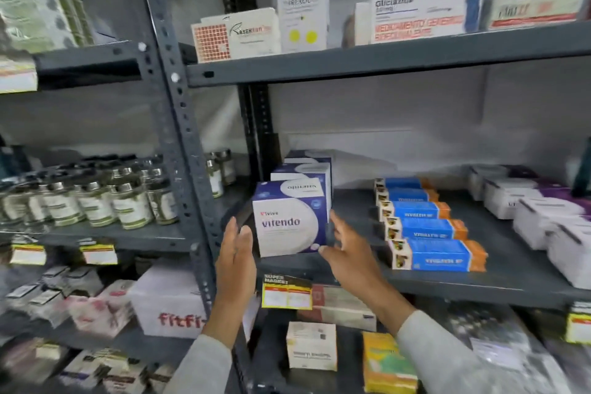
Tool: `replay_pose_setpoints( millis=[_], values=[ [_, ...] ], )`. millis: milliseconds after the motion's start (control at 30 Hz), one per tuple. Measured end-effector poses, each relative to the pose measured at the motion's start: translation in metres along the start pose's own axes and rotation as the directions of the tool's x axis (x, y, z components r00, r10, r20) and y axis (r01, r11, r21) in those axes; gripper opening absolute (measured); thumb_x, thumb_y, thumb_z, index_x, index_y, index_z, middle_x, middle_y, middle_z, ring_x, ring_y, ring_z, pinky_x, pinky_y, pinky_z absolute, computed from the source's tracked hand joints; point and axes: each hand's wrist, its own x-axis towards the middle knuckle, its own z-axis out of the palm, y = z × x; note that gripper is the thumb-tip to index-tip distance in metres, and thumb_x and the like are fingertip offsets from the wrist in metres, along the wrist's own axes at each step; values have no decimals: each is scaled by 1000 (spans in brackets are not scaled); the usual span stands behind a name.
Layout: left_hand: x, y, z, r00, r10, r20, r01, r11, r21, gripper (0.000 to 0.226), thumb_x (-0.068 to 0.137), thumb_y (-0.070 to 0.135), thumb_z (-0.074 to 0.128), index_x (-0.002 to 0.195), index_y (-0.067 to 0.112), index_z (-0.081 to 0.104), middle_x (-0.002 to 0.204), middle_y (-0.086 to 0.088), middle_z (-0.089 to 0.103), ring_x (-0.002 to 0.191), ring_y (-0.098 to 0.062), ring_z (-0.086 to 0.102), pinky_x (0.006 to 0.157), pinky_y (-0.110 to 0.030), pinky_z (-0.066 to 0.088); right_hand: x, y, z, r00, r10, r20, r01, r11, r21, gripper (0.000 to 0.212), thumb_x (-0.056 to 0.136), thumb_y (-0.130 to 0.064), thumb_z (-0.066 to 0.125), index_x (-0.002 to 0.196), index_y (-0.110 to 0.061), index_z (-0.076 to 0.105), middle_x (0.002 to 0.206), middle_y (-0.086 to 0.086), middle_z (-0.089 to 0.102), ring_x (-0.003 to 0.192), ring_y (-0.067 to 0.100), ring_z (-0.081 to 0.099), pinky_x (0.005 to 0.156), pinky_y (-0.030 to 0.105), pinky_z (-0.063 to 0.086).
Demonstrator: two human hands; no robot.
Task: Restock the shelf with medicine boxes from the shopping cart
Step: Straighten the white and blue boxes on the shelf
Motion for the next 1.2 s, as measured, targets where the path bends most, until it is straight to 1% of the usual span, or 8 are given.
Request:
replay_pose_setpoints(
  millis=[133, 233, 367, 467, 567, 767, 967, 1200],
  values=[
    [27, -14, -2, 970, -60, 238, 84, 992, -92, 64, 88, 83, 29, 145, 53, 41, 155, 17, 46, 146, -5, 36, 122, -42, 27, 14, -4, 18, 997, 77, 27, -78, 997, 25, 83, 89, -7, 63, 154, -45, 28, 139, -13, 57, 127, 11, 55, 106, 41, 51],
    [47, -16, 3, 944, -125, 306, 187, 965, -185, 56, 100, 68, 15, 123, 45, 61, 119, 20, 73, 132, -10, 56, 108, -33, 42, 8, -5, 26, 995, 96, 3, -96, 995, 24, 84, 92, -6, 60, 155, -47, 23, 142, -13, 55, 130, 13, 54, 107, 43, 51],
    [39, -5, -1, 923, -92, 374, 161, 974, -158, 52, 98, 64, 16, 114, 48, 62, 104, 32, 74, 105, 10, 66, 95, -21, 45, -7, -6, 35, 997, 63, -41, -64, 998, -23, 82, 97, -7, 55, 158, -43, 14, 138, -15, 53, 126, 10, 54, 105, 32, 50],
    [39, -6, -5, 911, -82, 405, 141, 983, -117, 53, 94, 68, 14, 116, 51, 60, 107, 33, 72, 108, 10, 65, 96, -20, 44, -13, -6, 38, 996, 56, -76, -56, 998, -9, 82, 98, -7, 56, 158, -42, 13, 139, -14, 51, 127, 9, 52, 100, 25, 49],
    [40, -9, -7, 897, -81, 434, 135, 986, -96, 54, 92, 70, 13, 118, 54, 56, 110, 36, 70, 111, 12, 63, 98, -18, 42, -18, -4, 39, 995, 40, -92, -40, 999, 2, 82, 98, -6, 56, 157, -44, 14, 139, -15, 49, 131, 9, 51, 106, 32, 50],
    [32, 0, -7, 894, -52, 444, 118, 985, -123, 42, 96, 59, 11, 113, 54, 48, 94, 47, 67, 97, 24, 60, 82, 0, 43, -15, -4, 37, 997, 58, -48, -59, 998, -16, 84, 99, -8, 58, 158, -44, 10, 133, -18, 44, 129, 6, 45, 104, 30, 49],
    [31, -4, -9, 893, -20, 450, 78, 991, -111, 44, 92, 66, 13, 118, 57, 47, 102, 47, 66, 105, 22, 59, 99, -14, 38, -14, -2, 38, 997, 73, -35, -75, 996, -44, 90, 97, -6, 59, 158, -44, 6, 142, -13, 44, 135, 10, 45, 107, 36, 50],
    [26, 0, -8, 907, -8, 421, 63, 991, -118, 45, 96, 63, 10, 117, 57, 49, 101, 45, 67, 104, 20, 60, 96, -15, 39, -14, -1, 38, 999, 39, -26, -40, 998, -56, 89, 97, -10, 61, 158, -43, 6, 145, -9, 43, 136, 11, 43, 106, 35, 51]
  ],
)
